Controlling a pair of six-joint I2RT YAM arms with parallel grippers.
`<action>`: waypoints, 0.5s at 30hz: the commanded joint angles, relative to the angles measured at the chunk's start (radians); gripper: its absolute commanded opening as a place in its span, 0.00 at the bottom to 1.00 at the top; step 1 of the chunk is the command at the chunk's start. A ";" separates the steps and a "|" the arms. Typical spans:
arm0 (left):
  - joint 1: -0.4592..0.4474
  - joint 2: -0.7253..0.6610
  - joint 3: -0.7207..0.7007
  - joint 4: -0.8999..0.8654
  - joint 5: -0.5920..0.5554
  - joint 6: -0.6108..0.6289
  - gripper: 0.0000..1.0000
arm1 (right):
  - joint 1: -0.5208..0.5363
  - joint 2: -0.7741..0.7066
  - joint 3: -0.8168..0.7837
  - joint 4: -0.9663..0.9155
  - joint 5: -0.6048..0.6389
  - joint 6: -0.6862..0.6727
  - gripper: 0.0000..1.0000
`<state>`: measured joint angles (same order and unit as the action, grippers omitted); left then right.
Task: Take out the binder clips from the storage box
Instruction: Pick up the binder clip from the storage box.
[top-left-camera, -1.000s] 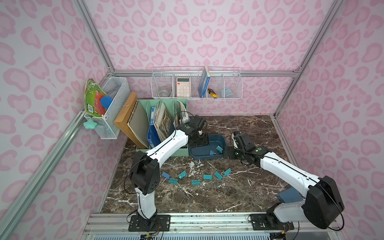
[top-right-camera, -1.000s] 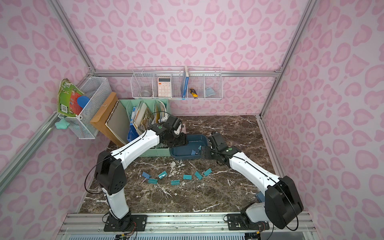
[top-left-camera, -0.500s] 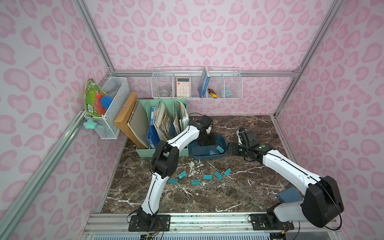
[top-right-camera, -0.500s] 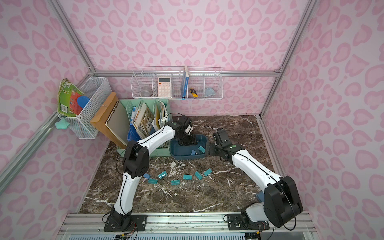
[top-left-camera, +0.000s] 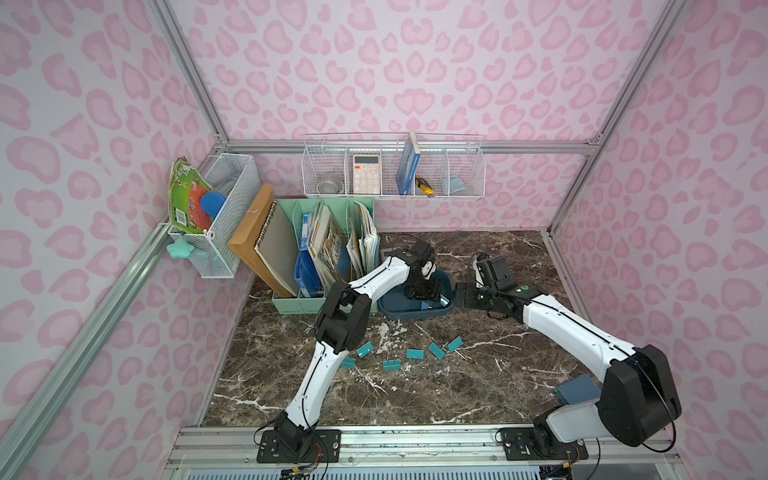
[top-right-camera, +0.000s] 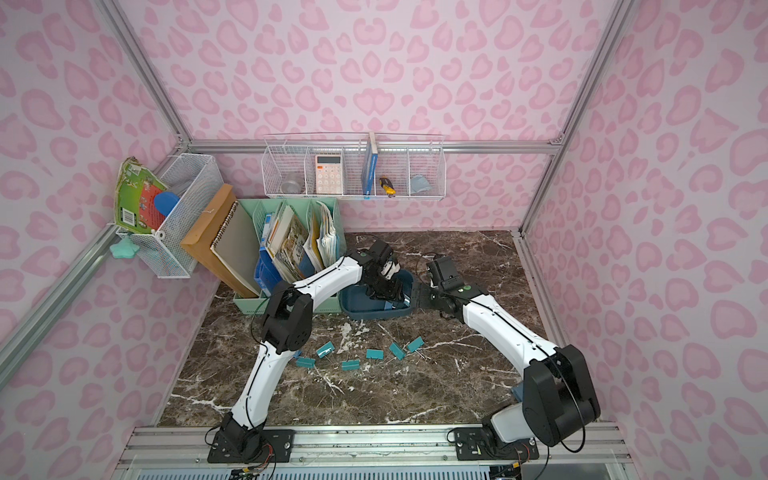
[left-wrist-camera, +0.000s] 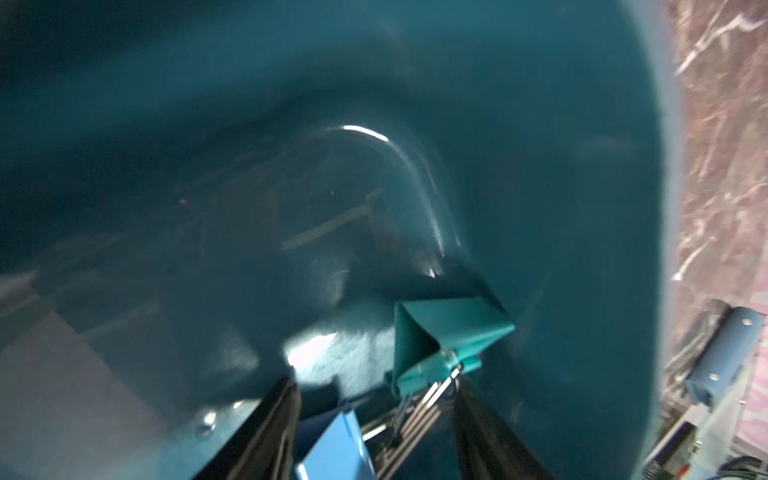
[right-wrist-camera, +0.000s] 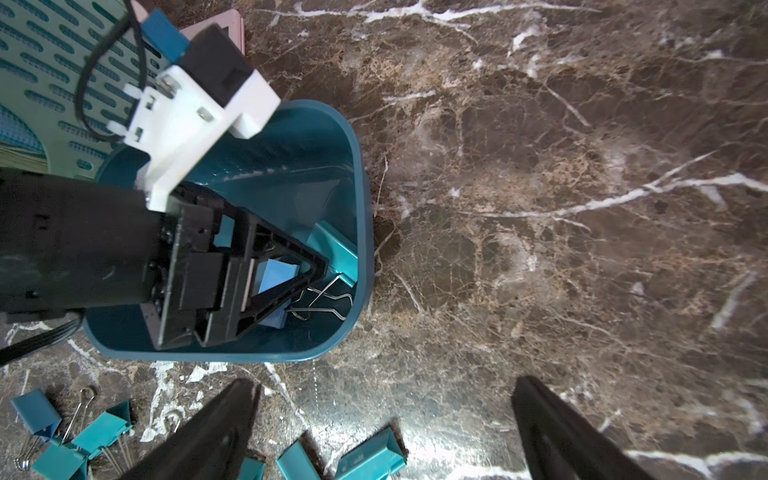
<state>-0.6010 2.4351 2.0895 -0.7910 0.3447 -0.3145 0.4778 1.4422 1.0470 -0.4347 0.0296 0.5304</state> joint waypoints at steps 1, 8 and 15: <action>-0.007 0.018 0.029 -0.038 -0.092 0.008 0.63 | 0.000 0.002 0.014 -0.004 -0.007 -0.004 1.00; 0.026 -0.005 0.034 -0.099 -0.370 -0.122 0.60 | 0.002 0.007 0.015 0.008 -0.024 -0.004 1.00; 0.070 -0.084 -0.026 -0.078 -0.414 -0.201 0.61 | 0.010 0.019 0.016 0.025 -0.049 -0.003 1.00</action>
<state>-0.5316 2.3928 2.0872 -0.8711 -0.0334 -0.4736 0.4824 1.4570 1.0546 -0.4263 -0.0051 0.5278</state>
